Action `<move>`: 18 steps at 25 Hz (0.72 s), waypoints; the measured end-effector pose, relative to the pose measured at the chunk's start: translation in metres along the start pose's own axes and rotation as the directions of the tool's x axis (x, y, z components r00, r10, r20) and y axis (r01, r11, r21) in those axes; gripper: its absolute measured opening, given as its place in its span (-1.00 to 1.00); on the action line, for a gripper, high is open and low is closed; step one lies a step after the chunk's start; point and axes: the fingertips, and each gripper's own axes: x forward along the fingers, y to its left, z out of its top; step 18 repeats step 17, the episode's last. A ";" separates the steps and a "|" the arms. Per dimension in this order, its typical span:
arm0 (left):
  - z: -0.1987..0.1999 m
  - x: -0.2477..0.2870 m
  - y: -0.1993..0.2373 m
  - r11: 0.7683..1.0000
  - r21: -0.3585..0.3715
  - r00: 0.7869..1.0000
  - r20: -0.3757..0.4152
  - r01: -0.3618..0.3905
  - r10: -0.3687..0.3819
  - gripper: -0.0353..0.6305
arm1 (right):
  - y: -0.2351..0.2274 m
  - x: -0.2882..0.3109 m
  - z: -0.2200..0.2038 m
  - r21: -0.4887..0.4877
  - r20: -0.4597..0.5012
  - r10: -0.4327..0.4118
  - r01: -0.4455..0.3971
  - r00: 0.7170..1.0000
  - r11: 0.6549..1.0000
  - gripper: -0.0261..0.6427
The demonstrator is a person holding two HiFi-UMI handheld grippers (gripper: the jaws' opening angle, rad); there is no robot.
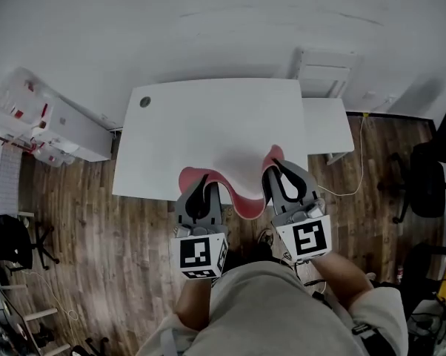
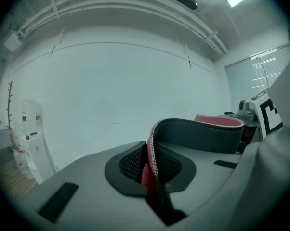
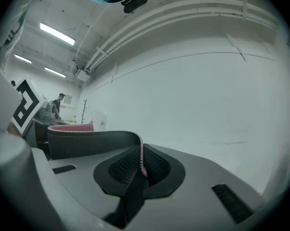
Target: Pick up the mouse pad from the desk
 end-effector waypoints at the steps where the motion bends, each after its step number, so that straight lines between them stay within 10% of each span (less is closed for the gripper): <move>1: -0.002 -0.005 0.002 1.000 -0.007 1.000 -0.003 0.002 -0.002 -0.80 | 0.006 0.000 -0.001 0.001 -0.012 0.005 -0.005 1.000 1.000 -0.77; 18: -0.012 -0.050 0.054 1.000 -0.027 1.000 0.007 -0.011 0.012 -0.80 | 0.056 0.002 0.008 -0.018 -0.016 -0.008 0.008 1.000 1.000 -0.77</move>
